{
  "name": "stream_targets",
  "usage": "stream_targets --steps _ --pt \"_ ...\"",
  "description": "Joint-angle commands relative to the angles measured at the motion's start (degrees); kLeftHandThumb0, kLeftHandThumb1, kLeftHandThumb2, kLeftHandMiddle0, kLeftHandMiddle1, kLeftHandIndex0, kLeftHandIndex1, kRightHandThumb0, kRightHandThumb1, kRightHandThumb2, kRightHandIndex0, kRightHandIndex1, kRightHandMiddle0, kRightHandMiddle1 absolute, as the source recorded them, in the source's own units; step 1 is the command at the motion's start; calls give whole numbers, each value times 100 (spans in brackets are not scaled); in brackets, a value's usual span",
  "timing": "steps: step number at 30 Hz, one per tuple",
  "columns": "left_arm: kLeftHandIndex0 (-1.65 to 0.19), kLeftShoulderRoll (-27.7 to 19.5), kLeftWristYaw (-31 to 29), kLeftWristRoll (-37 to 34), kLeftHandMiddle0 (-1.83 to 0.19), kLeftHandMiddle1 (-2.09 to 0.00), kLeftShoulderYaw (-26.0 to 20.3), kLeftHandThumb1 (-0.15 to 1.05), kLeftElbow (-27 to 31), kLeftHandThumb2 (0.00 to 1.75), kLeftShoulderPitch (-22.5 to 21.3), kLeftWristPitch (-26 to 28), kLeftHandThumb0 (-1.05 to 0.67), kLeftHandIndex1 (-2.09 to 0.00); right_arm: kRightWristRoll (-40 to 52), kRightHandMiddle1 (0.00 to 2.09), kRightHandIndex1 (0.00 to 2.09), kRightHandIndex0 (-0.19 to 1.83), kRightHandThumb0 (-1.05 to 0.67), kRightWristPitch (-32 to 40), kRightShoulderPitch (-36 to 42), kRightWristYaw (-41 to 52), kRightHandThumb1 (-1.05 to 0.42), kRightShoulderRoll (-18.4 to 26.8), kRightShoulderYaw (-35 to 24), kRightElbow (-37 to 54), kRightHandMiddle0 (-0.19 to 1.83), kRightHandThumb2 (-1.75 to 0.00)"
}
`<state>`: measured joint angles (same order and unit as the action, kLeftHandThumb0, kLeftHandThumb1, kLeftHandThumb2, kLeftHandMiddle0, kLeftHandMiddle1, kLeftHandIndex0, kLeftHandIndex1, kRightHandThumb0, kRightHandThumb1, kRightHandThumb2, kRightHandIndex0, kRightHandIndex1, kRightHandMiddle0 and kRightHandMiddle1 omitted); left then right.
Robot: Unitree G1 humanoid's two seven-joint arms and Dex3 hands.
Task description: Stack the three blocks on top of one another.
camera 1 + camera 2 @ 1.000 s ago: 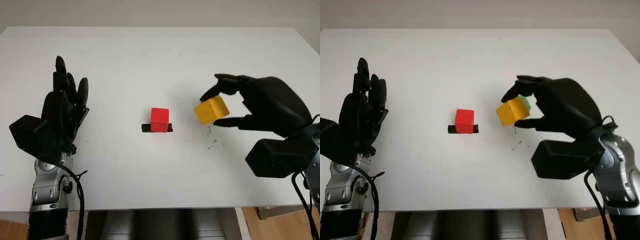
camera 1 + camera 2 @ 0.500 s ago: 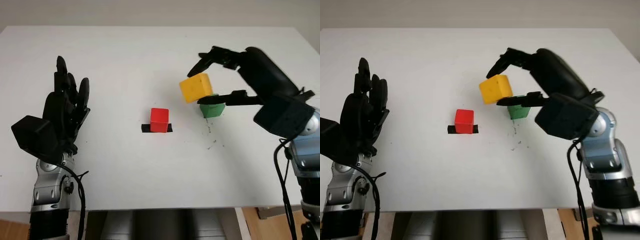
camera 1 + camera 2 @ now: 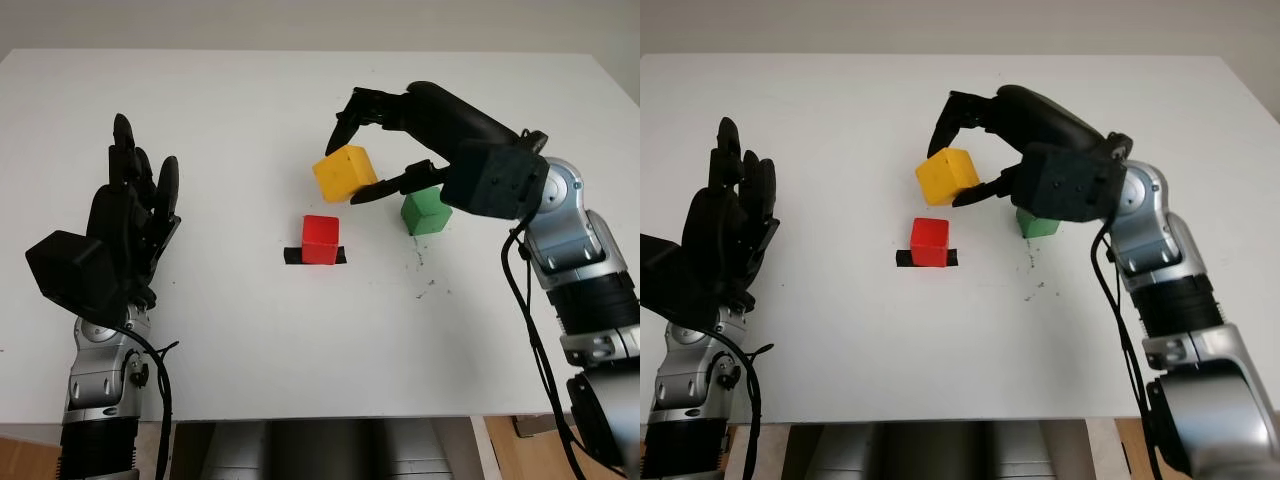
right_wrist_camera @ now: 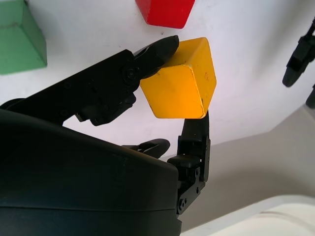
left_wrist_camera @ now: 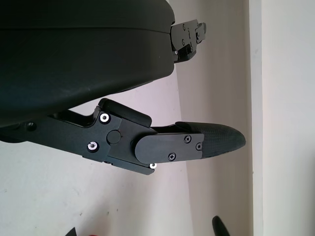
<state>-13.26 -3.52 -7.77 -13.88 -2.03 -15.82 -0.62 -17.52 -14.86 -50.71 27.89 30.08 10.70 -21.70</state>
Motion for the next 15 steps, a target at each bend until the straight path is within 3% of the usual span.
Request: stream_targets --steps 1,6,15 --pt "19 -31 -28 31 19 0 30 105 18 47 13 -29 -70 -1 -86 148 4 43 -37 -175 -272 56 -92 28 94 -128 41 -5" --pt "19 -23 -39 66 19 0 47 105 63 48 50 9 -70 0 -239 147 4 43 -37 -379 -524 301 -92 77 256 -301 42 -5" --pt "19 42 -7 79 19 0 74 105 77 48 98 16 -71 0 -329 145 2 38 -36 -1447 -1083 916 -94 261 483 -866 40 -6"
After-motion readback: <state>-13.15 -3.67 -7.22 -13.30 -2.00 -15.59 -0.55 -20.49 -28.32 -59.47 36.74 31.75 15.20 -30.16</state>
